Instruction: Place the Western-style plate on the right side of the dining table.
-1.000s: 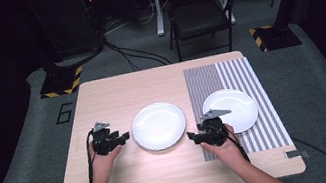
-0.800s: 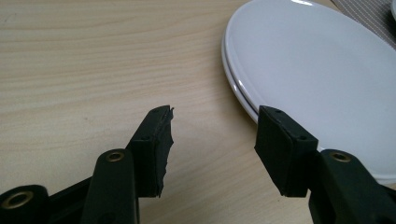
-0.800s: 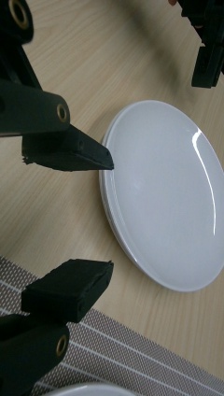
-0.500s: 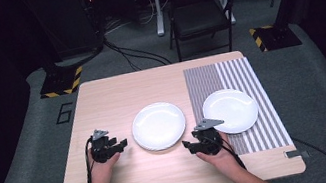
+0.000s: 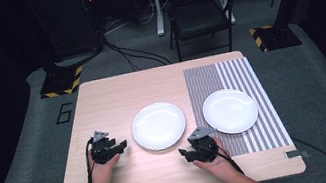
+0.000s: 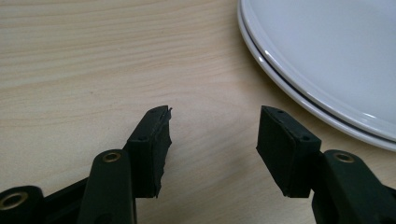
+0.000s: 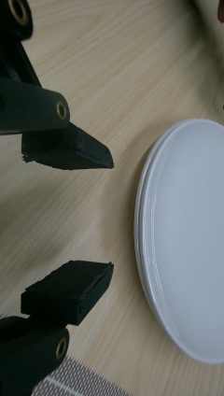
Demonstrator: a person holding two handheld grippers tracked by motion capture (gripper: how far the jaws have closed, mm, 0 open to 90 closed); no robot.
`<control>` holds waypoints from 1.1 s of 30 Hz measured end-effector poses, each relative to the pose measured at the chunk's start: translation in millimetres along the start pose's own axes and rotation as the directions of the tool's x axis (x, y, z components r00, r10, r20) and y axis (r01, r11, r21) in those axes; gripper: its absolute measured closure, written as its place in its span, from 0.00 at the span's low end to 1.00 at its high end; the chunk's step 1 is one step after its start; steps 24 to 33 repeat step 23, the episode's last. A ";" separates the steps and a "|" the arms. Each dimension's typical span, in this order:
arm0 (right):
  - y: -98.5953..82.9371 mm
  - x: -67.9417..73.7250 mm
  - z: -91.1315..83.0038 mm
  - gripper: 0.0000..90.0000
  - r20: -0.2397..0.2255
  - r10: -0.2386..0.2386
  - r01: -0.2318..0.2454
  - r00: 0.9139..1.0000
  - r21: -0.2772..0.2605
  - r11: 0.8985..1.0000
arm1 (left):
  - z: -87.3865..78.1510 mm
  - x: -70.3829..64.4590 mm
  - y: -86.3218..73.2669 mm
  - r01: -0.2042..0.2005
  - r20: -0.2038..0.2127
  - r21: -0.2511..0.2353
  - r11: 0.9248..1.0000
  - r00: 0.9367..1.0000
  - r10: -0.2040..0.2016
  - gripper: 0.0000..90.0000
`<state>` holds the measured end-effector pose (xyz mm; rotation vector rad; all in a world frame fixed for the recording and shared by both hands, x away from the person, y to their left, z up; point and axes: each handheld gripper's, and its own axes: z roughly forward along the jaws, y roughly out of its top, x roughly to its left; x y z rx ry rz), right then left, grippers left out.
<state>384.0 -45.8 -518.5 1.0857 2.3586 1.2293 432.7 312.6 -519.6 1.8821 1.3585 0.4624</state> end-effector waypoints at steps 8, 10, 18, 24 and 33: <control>-3.6 13.5 9.7 0.44 -0.030 -0.075 0.075 0.997 0.010 0.997 | 4.3 0.4 -1.8 -0.029 -0.026 0.001 1.000 0.999 0.029 0.47; -4.0 14.5 11.3 0.44 -0.031 -0.075 0.076 0.997 0.019 0.997 | 4.9 0.9 -1.7 -0.035 -0.023 0.001 0.999 0.999 0.035 0.46; -2.6 9.6 12.7 0.40 -0.032 -0.048 0.049 0.998 0.022 0.999 | 7.1 -1.4 -1.4 -0.074 -0.025 0.003 0.997 0.997 0.074 0.45; -2.1 11.0 15.2 0.37 -0.030 -0.067 0.068 0.997 0.043 0.997 | 8.2 -3.2 -1.9 -0.092 -0.036 0.003 0.996 0.995 0.092 0.42; -2.1 11.0 15.2 0.37 -0.030 -0.067 0.068 0.997 0.043 0.997 | 8.2 -3.2 -1.9 -0.092 -0.036 0.003 0.996 0.995 0.092 0.42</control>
